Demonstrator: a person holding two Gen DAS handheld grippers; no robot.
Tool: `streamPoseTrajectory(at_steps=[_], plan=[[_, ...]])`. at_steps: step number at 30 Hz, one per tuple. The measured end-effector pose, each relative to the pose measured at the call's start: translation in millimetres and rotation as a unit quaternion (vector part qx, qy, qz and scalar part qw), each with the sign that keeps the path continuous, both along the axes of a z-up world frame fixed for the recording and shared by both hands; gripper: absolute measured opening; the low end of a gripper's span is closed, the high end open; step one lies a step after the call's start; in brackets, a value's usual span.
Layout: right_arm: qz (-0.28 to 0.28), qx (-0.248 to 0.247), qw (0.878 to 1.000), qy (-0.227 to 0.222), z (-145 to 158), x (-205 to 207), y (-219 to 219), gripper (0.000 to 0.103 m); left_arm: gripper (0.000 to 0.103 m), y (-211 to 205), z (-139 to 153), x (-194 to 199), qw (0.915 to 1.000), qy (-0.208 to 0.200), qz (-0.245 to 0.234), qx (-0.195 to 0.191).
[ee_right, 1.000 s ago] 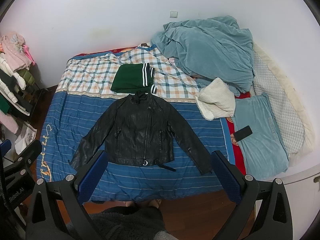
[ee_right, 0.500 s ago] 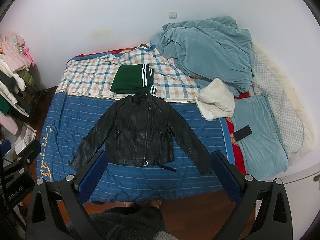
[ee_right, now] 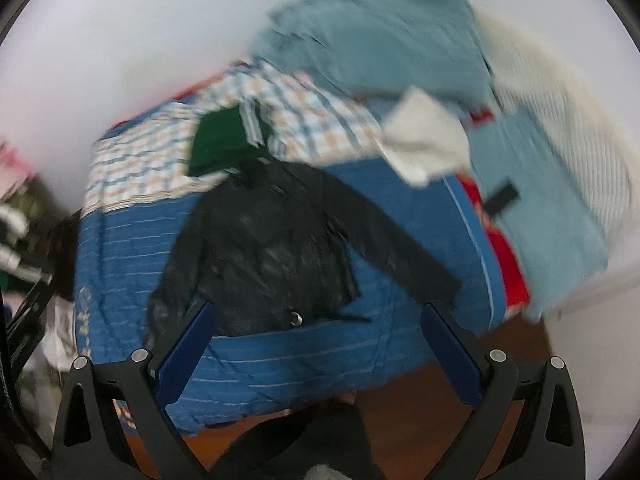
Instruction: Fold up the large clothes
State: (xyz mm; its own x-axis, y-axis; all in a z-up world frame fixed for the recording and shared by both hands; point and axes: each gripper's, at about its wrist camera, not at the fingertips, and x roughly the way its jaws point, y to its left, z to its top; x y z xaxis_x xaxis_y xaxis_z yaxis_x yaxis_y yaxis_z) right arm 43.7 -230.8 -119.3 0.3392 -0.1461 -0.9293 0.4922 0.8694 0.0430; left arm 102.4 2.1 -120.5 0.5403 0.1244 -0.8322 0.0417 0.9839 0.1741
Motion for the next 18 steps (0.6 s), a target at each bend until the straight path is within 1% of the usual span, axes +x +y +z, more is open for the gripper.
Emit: streamPoseTrajectory(at_steps=[1, 2, 3, 4, 5, 6, 7, 8, 10, 12, 13, 14, 15, 17, 18], plan=[[-0.019, 0.002, 1.0, 0.005, -23, -1, -10, 0.103, 0.103, -2, -18, 7, 0.9999, 0.011, 0.002, 0.004], [-0.038, 0.001, 0.999, 0.013, -45, -3, -20, 0.099, 0.103, -6, -37, 14, 0.9997, 0.022, 0.004, 0.009], [-0.059, 0.008, 0.998, 0.02, -70, -7, -32, 0.091, 0.103, -10, -56, 21, 0.9993, 0.035, 0.007, 0.016], [-0.081, 0.023, 0.996, 0.026, -96, -10, -46, 0.086, 0.103, -13, -73, 23, 0.9987, 0.045, 0.009, 0.022], [-0.101, 0.04, 0.994, 0.031, -120, -15, -59, 0.076, 0.103, -20, -92, 31, 0.9977, 0.06, 0.01, 0.029], [-0.123, 0.064, 0.99, 0.035, -147, -20, -75, 0.071, 0.103, -24, -108, 34, 0.9969, 0.069, 0.013, 0.034], [-0.145, 0.085, 0.985, 0.036, -172, -28, -90, 0.071, 0.103, -29, -126, 39, 0.9961, 0.078, 0.015, 0.038], [-0.176, 0.108, 0.978, 0.037, -201, -35, -107, 0.071, 0.103, -32, -143, 40, 0.9955, 0.084, 0.016, 0.04], [-0.227, 0.14, 0.963, 0.03, -248, -49, -136, 0.072, 0.103, -43, -180, 50, 0.9938, 0.098, 0.019, 0.048], [-0.29, 0.194, 0.937, 0.013, -304, -67, -165, 0.072, 0.103, -54, -215, 58, 0.9917, 0.111, 0.024, 0.061], [-0.322, 0.228, 0.919, 0.001, -336, -77, -179, 0.072, 0.103, -62, -238, 64, 0.9893, 0.125, 0.029, 0.069], [-0.347, 0.251, 0.903, -0.009, -363, -85, -189, 0.072, 0.103, -67, -259, 69, 0.9875, 0.137, 0.034, 0.07], [-0.377, 0.277, 0.883, -0.019, -394, -92, -201, 0.072, 0.103, -73, -279, 75, 0.9855, 0.15, 0.038, 0.069], [-0.424, 0.309, 0.85, -0.04, -444, -101, -214, 0.072, 0.103, -84, -309, 84, 0.9816, 0.171, 0.041, 0.074], [-0.444, 0.319, 0.836, -0.052, -469, -105, -222, 0.072, 0.103, -91, -324, 87, 0.9801, 0.178, 0.039, 0.078]])
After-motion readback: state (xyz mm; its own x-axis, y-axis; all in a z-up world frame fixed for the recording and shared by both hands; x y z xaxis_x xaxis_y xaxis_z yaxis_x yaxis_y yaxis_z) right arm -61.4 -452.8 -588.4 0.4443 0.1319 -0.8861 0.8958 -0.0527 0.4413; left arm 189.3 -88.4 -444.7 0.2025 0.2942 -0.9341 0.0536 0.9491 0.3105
